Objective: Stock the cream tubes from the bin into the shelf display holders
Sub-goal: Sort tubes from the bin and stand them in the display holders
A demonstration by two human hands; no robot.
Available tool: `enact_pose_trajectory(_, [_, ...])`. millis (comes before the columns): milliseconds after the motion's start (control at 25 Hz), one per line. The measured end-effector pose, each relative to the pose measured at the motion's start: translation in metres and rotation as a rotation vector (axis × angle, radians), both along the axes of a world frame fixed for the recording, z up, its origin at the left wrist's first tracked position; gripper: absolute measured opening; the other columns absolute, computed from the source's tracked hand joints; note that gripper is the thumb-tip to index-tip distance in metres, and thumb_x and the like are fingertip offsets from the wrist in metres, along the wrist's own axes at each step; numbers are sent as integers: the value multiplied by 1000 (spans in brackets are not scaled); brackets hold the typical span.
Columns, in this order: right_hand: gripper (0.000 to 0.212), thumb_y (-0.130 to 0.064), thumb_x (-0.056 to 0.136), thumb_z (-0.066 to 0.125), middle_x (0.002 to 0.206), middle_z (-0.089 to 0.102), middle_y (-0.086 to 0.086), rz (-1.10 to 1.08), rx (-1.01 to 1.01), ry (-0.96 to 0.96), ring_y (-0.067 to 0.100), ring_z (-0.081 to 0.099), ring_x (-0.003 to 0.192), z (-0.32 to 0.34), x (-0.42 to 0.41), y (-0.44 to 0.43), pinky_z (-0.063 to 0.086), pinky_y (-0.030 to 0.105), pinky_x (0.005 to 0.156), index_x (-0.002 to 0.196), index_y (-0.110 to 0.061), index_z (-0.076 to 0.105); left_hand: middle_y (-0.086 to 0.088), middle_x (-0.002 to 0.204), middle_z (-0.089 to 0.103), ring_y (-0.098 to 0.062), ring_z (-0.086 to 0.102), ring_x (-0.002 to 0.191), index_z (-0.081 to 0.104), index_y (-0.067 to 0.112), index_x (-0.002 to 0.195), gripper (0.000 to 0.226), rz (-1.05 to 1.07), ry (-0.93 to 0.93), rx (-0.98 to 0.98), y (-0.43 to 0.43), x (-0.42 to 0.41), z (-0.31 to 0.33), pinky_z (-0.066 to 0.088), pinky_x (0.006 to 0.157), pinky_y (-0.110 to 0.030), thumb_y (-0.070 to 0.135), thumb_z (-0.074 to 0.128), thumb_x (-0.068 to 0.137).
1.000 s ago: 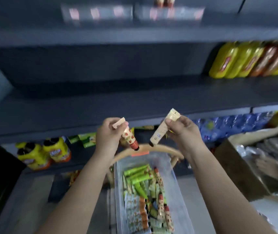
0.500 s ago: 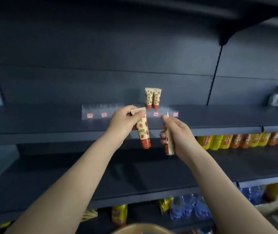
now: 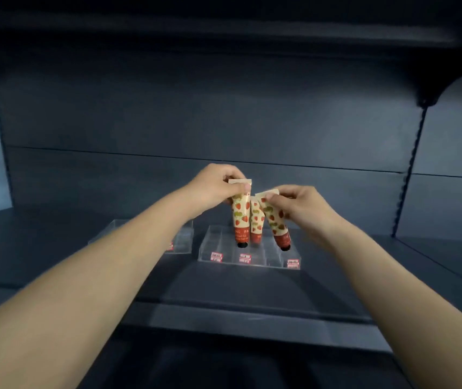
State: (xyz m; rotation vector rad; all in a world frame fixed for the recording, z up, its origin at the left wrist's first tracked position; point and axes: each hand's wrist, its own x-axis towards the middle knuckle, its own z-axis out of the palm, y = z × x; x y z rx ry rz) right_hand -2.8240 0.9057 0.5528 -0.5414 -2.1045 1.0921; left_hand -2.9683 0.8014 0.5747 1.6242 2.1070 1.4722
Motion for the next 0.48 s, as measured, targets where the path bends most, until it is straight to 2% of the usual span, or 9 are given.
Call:
enact_pose_trajectory(80, [8,-13,87,64,74,65,-1,-8,64,-43,3,53,61,7,-7,27,43,15,57,89,-11,72,2,83,67,-10,63,77,66,14,84,3,5,84,-90,20,-8,7,54,70,-20,17,66,84])
enact_pose_trajectory(160, [3,-13,84,68,71,64,1,-35,150,-121,10,53,62,10,-14,48,43,21,58,82,-12,71,5,78,67,-10,63,75,68,16,82,4,18,202,-203,36,-16,10,53,73,-24,20,69,82])
enact_pose_trajectory(200, [3,-13,83,68,71,64,1,-39,188,-158,11,54,62,11,-17,55,45,20,57,81,-11,70,6,78,68,-11,63,77,68,17,82,5,21,244,-238,43,-21,11,53,76,-26,21,70,81])
enact_pose_trajectory(280, [5,-14,83,69,69,64,0,-57,237,-211,10,57,60,14,-23,65,46,14,55,82,-9,69,5,82,69,-14,65,85,69,19,80,4,11,292,-254,53,-28,12,53,80,-29,22,71,80])
enact_pose_trajectory(360, [7,-15,83,70,70,65,0,-68,265,-249,9,59,59,16,-31,70,46,14,56,83,-8,68,5,83,69,-13,65,87,69,18,81,4,1,316,-246,58,-34,9,52,80,-28,21,72,80])
enact_pose_trajectory(480, [9,-16,83,69,70,65,0,-88,320,-317,8,60,57,15,-43,73,45,12,52,83,-7,67,11,80,66,-4,61,79,70,18,82,6,-7,350,-241,65,-43,1,48,71,-17,23,72,79])
